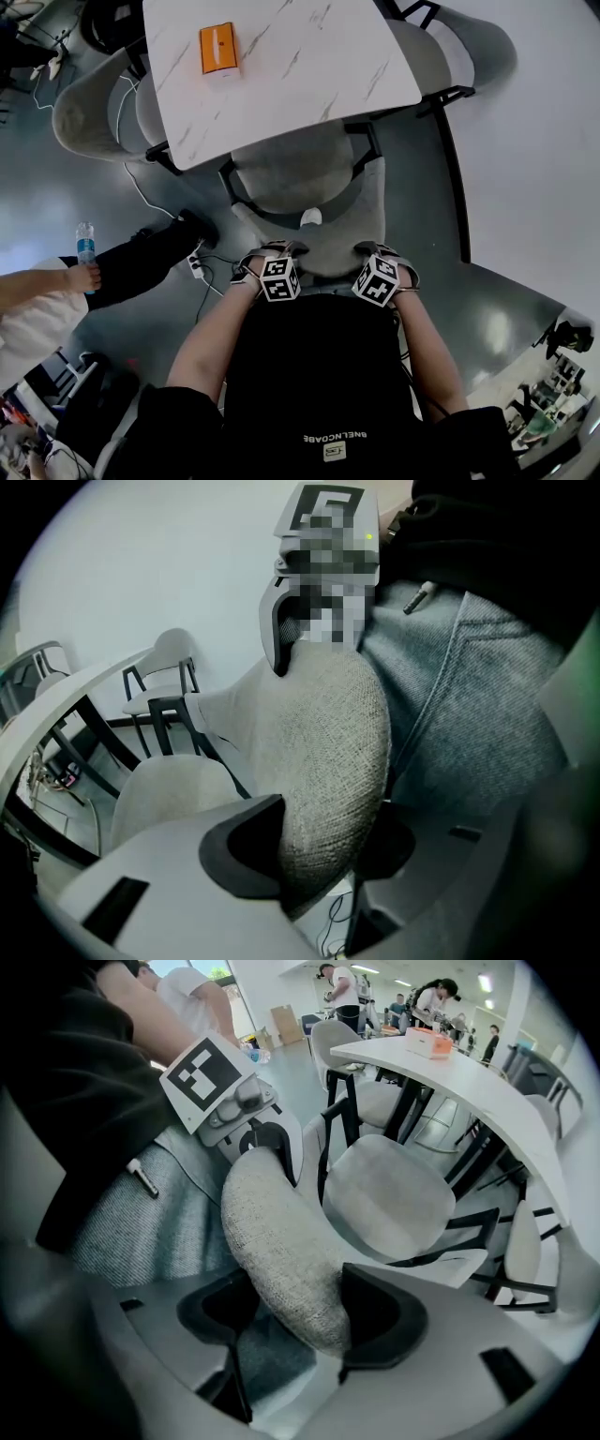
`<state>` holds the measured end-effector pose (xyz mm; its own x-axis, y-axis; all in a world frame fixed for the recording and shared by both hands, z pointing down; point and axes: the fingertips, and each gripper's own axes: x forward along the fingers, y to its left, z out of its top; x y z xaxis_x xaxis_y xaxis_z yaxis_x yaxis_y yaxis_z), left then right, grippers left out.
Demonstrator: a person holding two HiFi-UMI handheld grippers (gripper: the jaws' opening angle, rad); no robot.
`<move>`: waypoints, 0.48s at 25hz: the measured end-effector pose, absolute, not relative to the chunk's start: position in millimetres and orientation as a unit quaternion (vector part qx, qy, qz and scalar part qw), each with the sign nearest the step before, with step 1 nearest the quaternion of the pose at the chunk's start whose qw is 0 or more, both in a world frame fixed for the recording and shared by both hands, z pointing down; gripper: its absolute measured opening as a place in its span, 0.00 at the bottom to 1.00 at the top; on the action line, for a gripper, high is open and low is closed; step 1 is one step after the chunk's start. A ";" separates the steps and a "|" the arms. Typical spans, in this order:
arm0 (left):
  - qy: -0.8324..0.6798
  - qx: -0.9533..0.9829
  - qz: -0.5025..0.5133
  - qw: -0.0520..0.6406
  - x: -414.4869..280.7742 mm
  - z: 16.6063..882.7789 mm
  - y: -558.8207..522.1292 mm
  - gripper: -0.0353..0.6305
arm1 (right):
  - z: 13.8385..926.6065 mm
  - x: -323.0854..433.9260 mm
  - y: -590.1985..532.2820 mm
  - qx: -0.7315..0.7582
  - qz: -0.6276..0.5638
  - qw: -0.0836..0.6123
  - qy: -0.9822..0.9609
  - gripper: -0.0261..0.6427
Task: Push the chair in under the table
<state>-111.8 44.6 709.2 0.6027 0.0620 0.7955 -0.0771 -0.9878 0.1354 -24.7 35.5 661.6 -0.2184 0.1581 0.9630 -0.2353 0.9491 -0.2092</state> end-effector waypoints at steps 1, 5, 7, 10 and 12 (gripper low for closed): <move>-0.004 0.892 0.446 0.078 -112.0 709.2 44.8 0.30 | 661.7 -24.8 35.8 0.026 0.157 0.624 -0.765 0.46; -0.003 0.888 0.452 0.085 -111.4 708.6 46.8 0.30 | 661.5 -23.5 37.3 0.024 0.155 0.626 -0.764 0.46; -0.005 0.884 0.459 0.089 -111.8 707.4 48.3 0.30 | 661.0 -22.9 38.5 0.021 0.155 0.628 -0.763 0.46; -0.023 0.883 0.459 0.099 -114.6 702.2 47.9 0.31 | 660.8 -22.0 38.6 0.015 0.148 0.631 -0.762 0.46; -0.041 0.884 0.451 0.119 -119.7 695.8 46.8 0.34 | 660.8 -21.3 37.7 0.015 0.142 0.632 -0.762 0.46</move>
<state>-119.7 46.8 695.8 0.5897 0.0348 0.8069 -0.1802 -0.9682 0.1735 -21.3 37.7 660.8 -0.2016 0.1558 0.9670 -0.2021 0.9594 -0.1967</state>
